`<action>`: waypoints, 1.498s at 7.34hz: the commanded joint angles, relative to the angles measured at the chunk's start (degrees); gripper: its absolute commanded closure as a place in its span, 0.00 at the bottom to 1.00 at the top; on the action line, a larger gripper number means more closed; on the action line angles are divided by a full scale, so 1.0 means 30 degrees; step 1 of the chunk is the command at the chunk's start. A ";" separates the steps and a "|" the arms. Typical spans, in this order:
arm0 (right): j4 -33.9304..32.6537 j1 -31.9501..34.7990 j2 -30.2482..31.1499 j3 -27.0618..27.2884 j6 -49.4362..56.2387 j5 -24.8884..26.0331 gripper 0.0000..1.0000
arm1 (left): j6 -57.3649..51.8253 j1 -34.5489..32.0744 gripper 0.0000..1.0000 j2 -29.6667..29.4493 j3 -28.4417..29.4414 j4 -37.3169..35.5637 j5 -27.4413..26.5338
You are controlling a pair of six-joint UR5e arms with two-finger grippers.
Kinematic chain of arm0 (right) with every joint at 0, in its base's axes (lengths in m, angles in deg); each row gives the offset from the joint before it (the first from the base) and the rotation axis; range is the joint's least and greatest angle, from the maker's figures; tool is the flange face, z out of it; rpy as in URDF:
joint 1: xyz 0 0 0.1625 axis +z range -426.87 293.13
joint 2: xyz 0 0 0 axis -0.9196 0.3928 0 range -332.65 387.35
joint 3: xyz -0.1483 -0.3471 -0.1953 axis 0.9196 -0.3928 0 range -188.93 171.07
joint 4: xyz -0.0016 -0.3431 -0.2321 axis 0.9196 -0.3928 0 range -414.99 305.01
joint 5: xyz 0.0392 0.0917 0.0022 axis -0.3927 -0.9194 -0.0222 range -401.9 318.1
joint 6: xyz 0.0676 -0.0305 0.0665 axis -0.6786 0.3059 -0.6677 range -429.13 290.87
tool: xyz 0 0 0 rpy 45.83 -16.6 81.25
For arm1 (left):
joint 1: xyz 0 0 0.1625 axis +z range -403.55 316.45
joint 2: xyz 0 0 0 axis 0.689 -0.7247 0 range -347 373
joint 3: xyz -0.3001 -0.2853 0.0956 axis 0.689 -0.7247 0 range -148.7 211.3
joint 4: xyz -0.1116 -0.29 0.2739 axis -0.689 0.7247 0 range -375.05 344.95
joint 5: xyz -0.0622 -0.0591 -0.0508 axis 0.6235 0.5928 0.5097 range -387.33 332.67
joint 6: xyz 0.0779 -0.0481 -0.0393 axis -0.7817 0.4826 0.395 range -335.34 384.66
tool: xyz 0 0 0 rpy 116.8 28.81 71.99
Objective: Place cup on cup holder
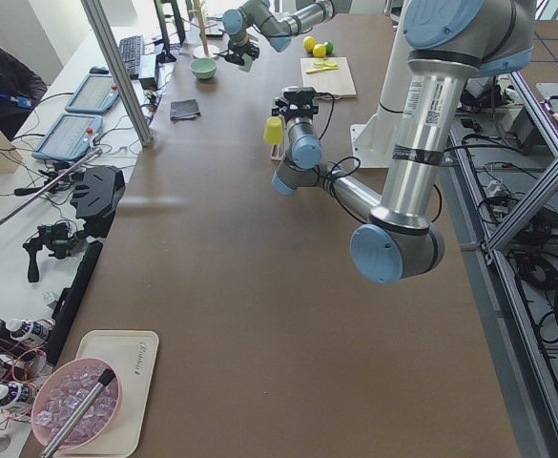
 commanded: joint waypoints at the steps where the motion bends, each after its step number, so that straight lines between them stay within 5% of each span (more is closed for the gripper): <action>1: 0.2645 0.0458 0.2264 0.3394 -0.3370 -0.2886 0.39 | -0.1373 0.1150 1.00 -0.2369 0.2470 -0.0073 -0.0562; 4: 0.9191 0.1748 0.3849 0.3732 -0.7146 -0.6813 0.38 | -0.2137 0.2497 1.00 -0.2789 0.3447 -0.0103 -0.0563; 7: 1.9151 0.1808 0.5789 0.3237 -1.2656 -0.6824 0.39 | -0.2957 0.3584 1.00 -0.2349 0.3446 0.0043 -0.0386; 11: 2.5347 0.1809 0.6315 0.2883 -1.5331 -0.6825 0.45 | -0.3514 0.3644 1.00 -0.2436 0.3767 0.0044 -0.0532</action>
